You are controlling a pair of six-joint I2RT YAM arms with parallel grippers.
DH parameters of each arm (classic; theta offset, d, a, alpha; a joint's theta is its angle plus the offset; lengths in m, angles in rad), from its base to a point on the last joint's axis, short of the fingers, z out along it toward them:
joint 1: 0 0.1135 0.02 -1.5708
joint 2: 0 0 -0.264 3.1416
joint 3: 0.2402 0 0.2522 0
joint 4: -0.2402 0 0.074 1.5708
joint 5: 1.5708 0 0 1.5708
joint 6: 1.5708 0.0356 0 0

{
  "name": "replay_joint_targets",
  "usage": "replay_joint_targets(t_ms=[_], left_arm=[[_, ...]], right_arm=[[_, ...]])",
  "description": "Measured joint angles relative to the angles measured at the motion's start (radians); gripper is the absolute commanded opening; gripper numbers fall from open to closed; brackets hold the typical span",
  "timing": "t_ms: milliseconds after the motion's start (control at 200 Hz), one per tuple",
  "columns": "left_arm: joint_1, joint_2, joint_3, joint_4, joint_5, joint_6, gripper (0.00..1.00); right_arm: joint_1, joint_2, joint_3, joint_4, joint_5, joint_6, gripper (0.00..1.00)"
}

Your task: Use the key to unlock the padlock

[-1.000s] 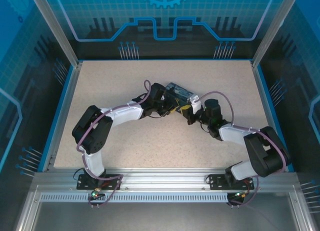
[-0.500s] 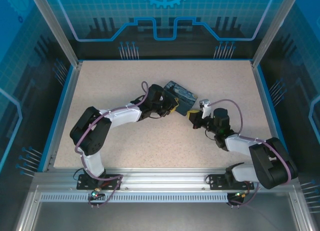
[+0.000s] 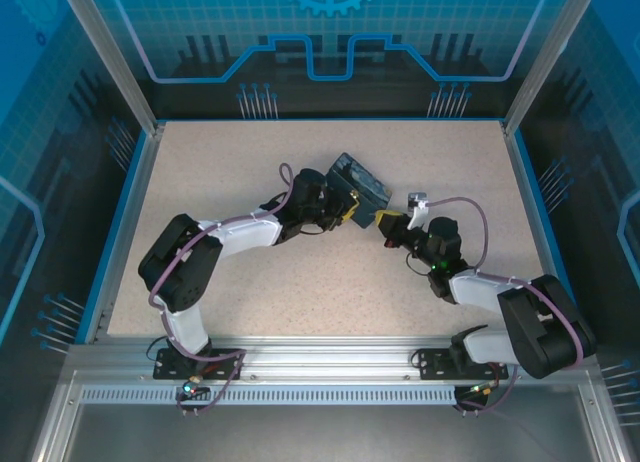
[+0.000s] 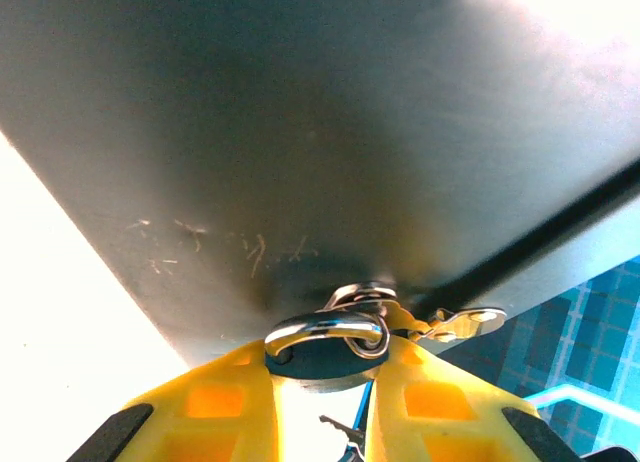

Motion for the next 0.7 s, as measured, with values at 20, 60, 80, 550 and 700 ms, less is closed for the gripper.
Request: replay_joint_targets(t_ms=[20,60,80,550,700], left_arm=[[0.000,0.000,-0.002,0.003,0.000,0.000,0.17],[-0.001,0.000,-0.004,0.006,0.000,0.000,0.17],[-0.001,0.000,-0.004,0.007,0.000,0.000,0.17],[-0.004,0.000,-0.032,0.022,-0.002,-0.024,0.17],[-0.011,0.000,-0.038,0.051,-0.005,-0.050,0.17]], right_arm=[[0.000,0.001,0.000,0.000,0.000,0.002,0.00],[0.003,0.003,0.000,0.000,0.000,0.002,0.00],[0.004,0.003,0.000,0.000,0.000,0.002,0.00],[0.011,0.006,0.004,-0.016,0.010,-0.002,0.00],[0.023,0.048,0.004,0.039,0.018,0.045,0.00]])
